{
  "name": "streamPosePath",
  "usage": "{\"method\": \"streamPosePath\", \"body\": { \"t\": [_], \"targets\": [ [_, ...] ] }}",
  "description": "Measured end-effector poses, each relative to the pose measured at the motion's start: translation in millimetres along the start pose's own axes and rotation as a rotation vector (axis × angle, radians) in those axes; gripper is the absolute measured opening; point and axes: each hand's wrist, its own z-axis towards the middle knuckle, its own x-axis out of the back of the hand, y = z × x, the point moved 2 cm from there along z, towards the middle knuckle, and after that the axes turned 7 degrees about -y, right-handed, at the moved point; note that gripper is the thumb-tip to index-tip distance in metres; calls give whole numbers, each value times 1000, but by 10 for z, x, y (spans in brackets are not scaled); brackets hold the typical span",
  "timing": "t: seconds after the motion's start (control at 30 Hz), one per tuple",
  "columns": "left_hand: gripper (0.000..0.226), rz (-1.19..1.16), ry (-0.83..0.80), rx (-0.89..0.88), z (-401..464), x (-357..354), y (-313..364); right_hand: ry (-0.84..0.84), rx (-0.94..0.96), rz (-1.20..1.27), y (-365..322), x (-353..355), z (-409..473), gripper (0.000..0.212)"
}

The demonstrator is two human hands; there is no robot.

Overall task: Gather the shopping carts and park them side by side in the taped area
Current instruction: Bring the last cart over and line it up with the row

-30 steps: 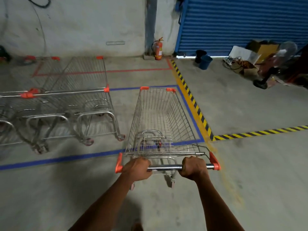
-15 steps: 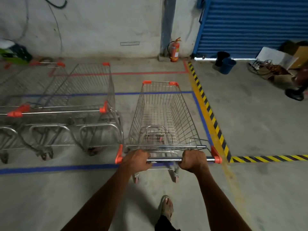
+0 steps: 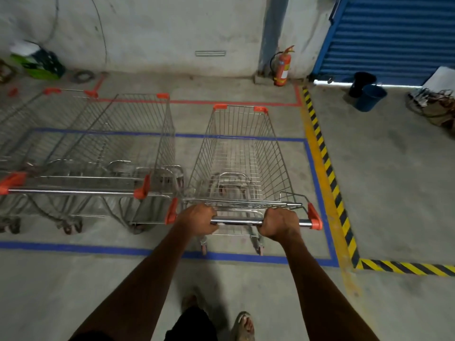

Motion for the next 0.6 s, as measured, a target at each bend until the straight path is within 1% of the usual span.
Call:
{"method": "streamPosePath", "body": {
  "t": [0.17,0.37,0.6],
  "targets": [
    [35,27,9,-33,360,232,-241,-27,-10,24,-44,159,418,35],
    [28,24,6,-65,651,486,-531,-32,-52,30,-198,302,791,36],
    [25,1,-8,-130,751,549,-722,-32,-88,23,-295,273,911,39]
  ]
}}
